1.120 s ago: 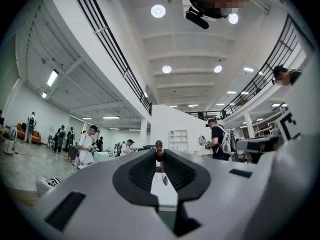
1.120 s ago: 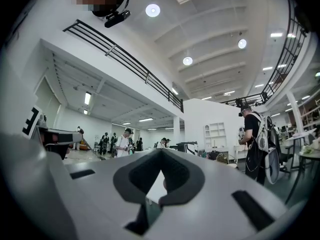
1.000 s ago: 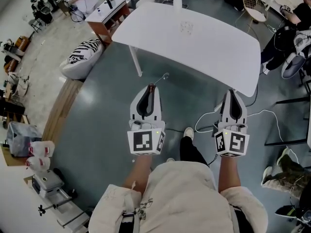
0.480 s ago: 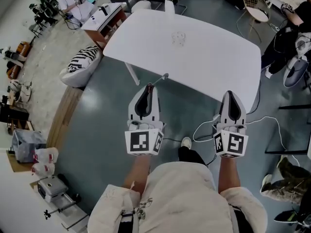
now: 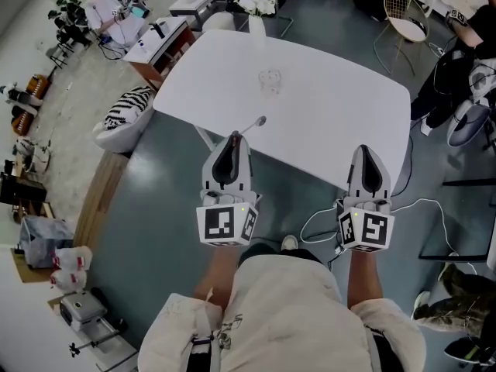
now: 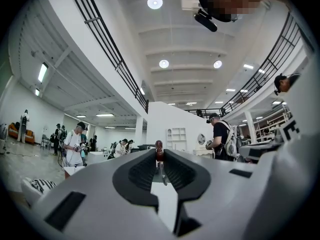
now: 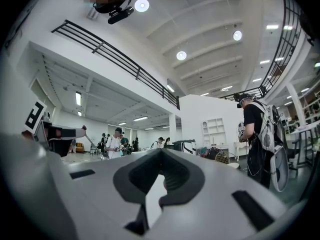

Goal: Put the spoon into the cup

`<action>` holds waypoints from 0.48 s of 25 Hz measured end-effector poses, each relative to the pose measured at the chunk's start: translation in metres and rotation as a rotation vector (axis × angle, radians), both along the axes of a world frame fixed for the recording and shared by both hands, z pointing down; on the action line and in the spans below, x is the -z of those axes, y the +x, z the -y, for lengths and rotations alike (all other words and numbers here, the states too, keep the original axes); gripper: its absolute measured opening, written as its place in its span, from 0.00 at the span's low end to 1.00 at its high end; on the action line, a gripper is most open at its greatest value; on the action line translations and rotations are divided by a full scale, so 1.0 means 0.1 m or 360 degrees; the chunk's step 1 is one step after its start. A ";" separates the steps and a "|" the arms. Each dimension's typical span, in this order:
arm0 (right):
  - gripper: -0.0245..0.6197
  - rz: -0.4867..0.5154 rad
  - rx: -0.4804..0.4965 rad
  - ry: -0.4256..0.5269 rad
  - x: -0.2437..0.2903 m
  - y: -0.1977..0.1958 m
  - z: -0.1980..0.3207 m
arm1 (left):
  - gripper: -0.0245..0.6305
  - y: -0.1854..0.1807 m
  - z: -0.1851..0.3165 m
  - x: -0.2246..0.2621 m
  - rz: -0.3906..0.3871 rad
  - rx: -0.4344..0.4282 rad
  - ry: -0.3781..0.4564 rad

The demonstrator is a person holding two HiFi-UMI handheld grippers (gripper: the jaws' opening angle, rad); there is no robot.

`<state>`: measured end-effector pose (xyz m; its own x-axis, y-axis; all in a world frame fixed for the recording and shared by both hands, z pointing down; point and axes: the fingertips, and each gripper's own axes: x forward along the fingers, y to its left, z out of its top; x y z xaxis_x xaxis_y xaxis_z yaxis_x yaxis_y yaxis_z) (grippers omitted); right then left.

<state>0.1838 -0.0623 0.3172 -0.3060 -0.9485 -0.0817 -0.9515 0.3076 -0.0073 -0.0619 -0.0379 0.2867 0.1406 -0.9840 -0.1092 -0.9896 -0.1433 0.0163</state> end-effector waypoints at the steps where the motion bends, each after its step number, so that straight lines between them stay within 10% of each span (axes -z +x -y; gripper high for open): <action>1: 0.02 0.0002 0.0001 0.0001 0.00 0.03 0.06 | 0.10 0.03 0.06 0.00 0.0006 -0.0001 0.0002; 12: 0.02 0.0010 -0.0001 0.0009 -0.06 0.01 0.58 | 0.10 0.06 0.60 -0.02 0.0014 -0.0027 0.0014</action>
